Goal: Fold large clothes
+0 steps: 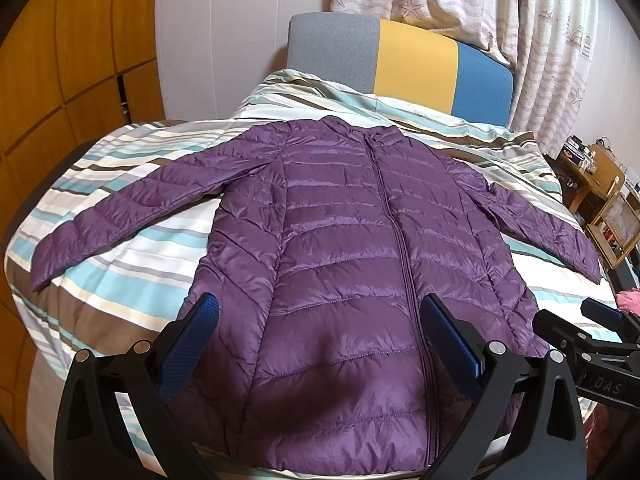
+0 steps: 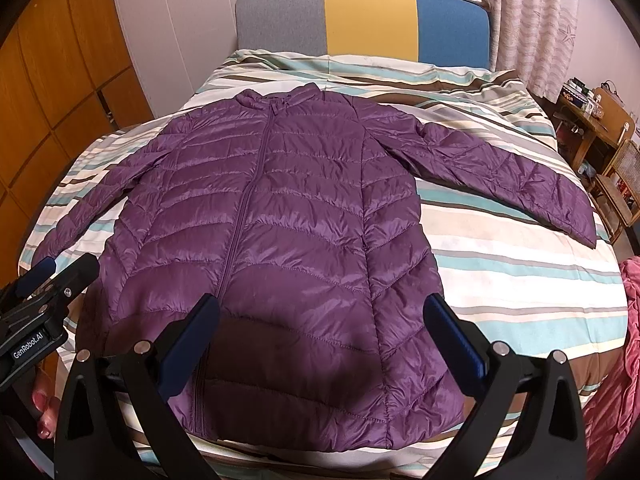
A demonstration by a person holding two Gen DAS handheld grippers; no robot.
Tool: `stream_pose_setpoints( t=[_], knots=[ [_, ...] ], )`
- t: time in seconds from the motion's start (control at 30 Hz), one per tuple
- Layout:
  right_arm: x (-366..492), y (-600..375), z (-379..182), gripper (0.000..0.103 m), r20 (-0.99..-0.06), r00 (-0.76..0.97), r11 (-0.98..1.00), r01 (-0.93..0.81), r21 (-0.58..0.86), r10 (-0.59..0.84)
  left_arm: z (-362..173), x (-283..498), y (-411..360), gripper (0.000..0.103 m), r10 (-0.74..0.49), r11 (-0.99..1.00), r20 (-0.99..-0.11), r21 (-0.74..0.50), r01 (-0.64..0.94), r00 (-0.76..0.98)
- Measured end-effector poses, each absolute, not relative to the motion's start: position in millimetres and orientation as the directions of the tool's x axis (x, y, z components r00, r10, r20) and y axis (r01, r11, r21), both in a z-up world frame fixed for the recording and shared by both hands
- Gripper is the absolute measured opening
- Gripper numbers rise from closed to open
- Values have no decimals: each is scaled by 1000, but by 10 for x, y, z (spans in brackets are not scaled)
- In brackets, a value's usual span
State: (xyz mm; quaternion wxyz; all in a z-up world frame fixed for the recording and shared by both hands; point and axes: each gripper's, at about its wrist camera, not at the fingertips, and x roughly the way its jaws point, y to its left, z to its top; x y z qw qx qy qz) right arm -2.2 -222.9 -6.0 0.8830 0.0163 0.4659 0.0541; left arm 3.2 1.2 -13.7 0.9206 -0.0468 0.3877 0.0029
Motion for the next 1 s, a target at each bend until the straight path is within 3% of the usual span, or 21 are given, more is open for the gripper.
stream_pose_setpoints(
  t=[1.0],
  knots=[
    [14,-2267,-76,101,-824,555,994,-71,85,111,-168,78,5,100,-39,996,-725,-88,-36,688]
  ],
)
